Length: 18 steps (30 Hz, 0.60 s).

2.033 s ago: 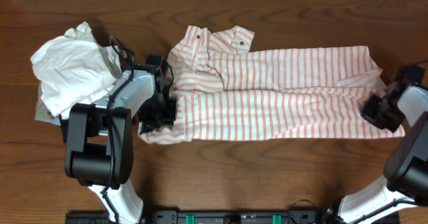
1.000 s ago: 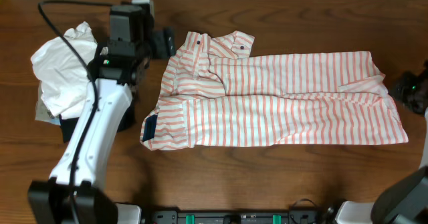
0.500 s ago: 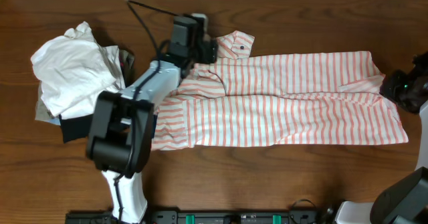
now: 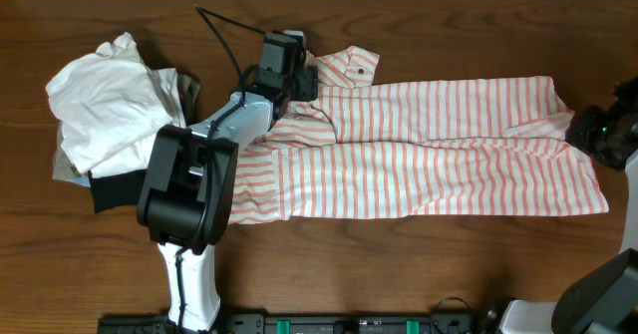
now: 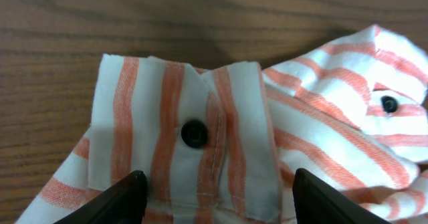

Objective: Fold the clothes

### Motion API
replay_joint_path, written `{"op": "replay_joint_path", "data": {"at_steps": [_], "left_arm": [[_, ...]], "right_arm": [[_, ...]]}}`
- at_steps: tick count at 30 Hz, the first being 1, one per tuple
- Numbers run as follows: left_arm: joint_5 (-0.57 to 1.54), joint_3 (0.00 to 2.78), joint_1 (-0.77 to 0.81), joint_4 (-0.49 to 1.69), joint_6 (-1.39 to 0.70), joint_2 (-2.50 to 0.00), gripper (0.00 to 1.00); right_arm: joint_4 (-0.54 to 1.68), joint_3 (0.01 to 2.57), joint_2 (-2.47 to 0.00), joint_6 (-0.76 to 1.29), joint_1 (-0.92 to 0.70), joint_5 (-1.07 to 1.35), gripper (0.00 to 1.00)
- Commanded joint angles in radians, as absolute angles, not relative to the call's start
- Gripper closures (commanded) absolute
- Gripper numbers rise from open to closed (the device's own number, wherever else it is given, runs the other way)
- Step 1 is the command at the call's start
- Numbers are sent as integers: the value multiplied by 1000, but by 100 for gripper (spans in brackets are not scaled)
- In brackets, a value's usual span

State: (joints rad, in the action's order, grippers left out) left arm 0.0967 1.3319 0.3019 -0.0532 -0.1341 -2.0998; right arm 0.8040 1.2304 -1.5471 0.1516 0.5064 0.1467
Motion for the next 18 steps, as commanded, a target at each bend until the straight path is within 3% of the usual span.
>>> {"op": "replay_joint_path", "data": {"at_steps": [1, 5, 8, 11, 18], "left_arm": [[77, 1330, 300, -55, -132, -2114, 34], [77, 1330, 300, -55, -132, -2114, 51], [77, 1330, 300, -57, -132, -2114, 77], [77, 1330, 300, -78, -132, -2109, 91], [127, 1334, 301, -78, -113, -1927, 94]], "right_arm": [[805, 1226, -1551, 141, 501, 162, 67], [805, 1226, -1551, 141, 501, 162, 67], [805, 1226, -1551, 141, 501, 162, 67], [805, 1226, -1551, 141, 501, 162, 67], [805, 1226, -1551, 141, 502, 162, 67]]}}
